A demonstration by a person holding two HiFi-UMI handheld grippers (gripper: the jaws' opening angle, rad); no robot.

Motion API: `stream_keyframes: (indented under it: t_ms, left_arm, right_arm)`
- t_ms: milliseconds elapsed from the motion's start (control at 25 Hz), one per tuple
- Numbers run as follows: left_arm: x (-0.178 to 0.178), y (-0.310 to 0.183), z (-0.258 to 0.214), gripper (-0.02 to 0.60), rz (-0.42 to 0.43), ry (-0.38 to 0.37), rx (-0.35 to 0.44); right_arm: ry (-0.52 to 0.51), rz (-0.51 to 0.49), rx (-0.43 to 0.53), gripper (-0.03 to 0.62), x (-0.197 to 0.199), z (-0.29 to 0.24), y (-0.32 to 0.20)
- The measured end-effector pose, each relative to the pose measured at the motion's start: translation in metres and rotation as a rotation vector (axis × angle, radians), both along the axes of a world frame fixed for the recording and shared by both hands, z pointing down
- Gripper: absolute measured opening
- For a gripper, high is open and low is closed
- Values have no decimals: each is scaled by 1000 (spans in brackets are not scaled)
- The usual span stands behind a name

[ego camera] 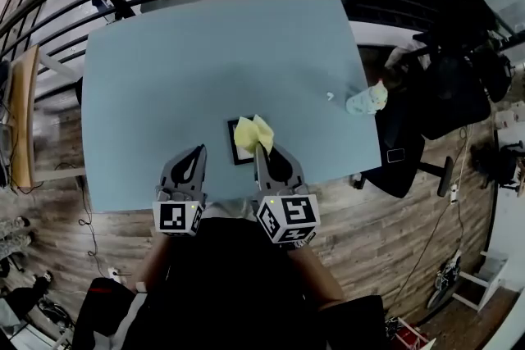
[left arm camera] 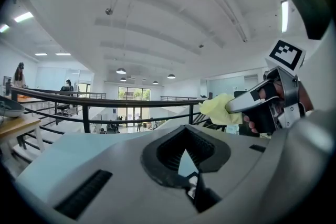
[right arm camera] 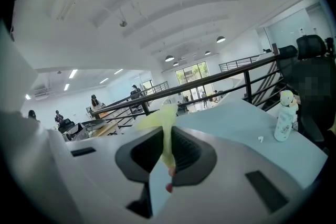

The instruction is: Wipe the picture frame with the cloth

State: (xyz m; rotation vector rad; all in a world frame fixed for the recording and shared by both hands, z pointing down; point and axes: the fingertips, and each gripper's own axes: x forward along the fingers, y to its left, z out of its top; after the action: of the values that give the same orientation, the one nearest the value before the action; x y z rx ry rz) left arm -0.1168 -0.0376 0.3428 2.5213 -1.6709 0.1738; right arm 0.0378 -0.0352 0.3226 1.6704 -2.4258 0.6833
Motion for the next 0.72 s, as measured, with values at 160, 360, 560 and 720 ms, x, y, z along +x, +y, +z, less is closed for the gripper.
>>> stream_keyframes:
  t_ms: [160,360,560,720]
  left_arm:
    - [3,-12,8,0,10,-11,-13]
    - [9,-26,24,0,15,-27,-33]
    - [10,-35,43,0,2,-40,-87]
    - [16,-44,49,0,6,-22,-85]
  right_arm:
    - [2,7,-41,36,4,16,-11]
    - [22,-5,-120,35,10,55,-23]
    - [67,-39,-204,36,11,95,-35]
    - [86,-69,-270,35,8,124,-42]
